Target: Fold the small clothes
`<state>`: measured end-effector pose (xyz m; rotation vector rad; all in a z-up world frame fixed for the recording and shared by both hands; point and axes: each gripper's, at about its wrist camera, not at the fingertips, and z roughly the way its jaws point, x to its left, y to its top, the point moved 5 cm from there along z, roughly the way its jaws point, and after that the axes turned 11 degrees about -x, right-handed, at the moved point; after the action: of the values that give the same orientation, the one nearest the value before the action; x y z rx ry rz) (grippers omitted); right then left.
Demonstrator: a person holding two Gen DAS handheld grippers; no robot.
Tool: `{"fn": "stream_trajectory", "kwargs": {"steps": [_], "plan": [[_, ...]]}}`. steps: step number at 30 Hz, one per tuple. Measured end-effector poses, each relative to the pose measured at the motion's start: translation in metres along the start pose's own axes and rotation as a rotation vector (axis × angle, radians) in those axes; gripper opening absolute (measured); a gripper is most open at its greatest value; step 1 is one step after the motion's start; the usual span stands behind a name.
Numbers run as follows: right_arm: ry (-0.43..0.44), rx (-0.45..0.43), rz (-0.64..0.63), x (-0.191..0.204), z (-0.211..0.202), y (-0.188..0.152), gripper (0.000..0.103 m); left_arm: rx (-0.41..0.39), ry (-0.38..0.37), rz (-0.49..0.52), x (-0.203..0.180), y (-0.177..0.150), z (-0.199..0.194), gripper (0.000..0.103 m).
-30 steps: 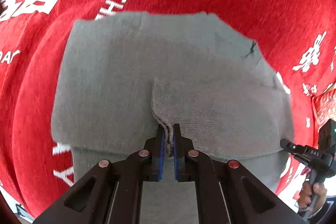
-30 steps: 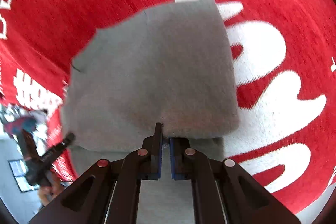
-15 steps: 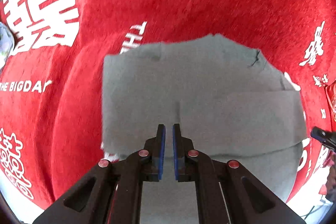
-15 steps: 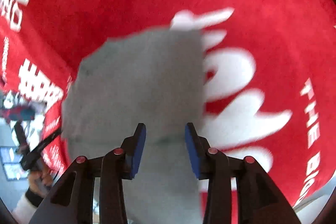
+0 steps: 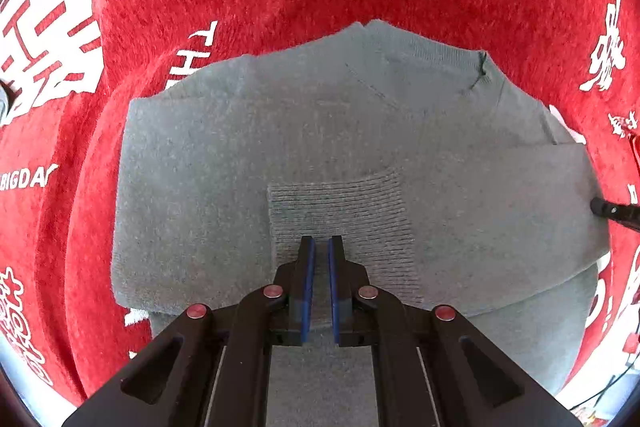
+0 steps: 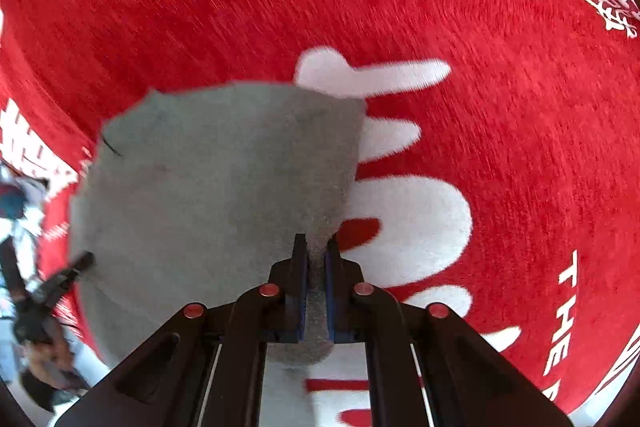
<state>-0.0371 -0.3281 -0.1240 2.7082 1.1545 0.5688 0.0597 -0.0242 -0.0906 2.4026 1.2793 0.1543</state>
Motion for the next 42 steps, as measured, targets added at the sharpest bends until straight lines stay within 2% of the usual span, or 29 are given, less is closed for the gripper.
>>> {"fn": "stream_trajectory", "kwargs": {"steps": [3, 6, 9, 14, 17, 19, 22, 24, 29, 34, 38, 42], "plan": [[-0.01, -0.036, 0.017, -0.004, -0.005, -0.004, 0.009, 0.006, 0.005, 0.01, 0.002, 0.0, -0.001, 0.008], [-0.075, -0.027, 0.029, -0.009, -0.017, -0.012, 0.019, 0.013, 0.015, 0.002, 0.01, -0.001, -0.003, 0.008], [-0.125, -0.036, 0.016, -0.005, -0.033, -0.016, 0.019, 0.025, 0.036, -0.016, 0.017, -0.003, -0.007, 0.008], [-0.058, -0.059, -0.009, 0.032, -0.053, -0.023, 0.021, 0.041, 0.043, -0.026, 0.021, -0.007, -0.016, 0.008], [-0.014, -0.041, -0.053, 0.06, -0.047, -0.029, 0.022, 0.052, 0.061, -0.003, 0.017, -0.009, -0.015, 0.008], [-0.023, -0.011, -0.072, 0.069, -0.035, -0.033, 0.022, 0.068, 0.065, -0.004, 0.016, -0.013, -0.013, 0.008], [-0.068, 0.062, -0.069, 0.066, -0.008, -0.048, 0.022, 0.073, 0.067, -0.006, 0.016, -0.013, -0.012, 0.008], [-0.042, 0.046, -0.043, 0.061, -0.011, -0.045, 0.022, 0.081, 0.068, -0.007, 0.016, -0.012, -0.012, 0.008], [-0.062, 0.059, -0.038, 0.06, -0.027, -0.047, 0.022, 0.084, 0.064, 0.007, 0.015, -0.013, -0.016, 0.008], [-0.059, 0.047, -0.017, 0.061, -0.047, -0.05, 0.036, 0.086, 0.057, -0.006, 0.013, -0.014, -0.022, 0.008], [-0.042, 0.05, -0.015, 0.067, -0.054, -0.055, 0.037, 0.076, 0.059, 0.009, 0.008, -0.016, -0.03, 0.008], [-0.019, 0.048, -0.018, 0.08, -0.057, -0.06, 0.042, 0.093, 0.086, -0.001, 0.009, -0.02, -0.034, 0.008]]}}
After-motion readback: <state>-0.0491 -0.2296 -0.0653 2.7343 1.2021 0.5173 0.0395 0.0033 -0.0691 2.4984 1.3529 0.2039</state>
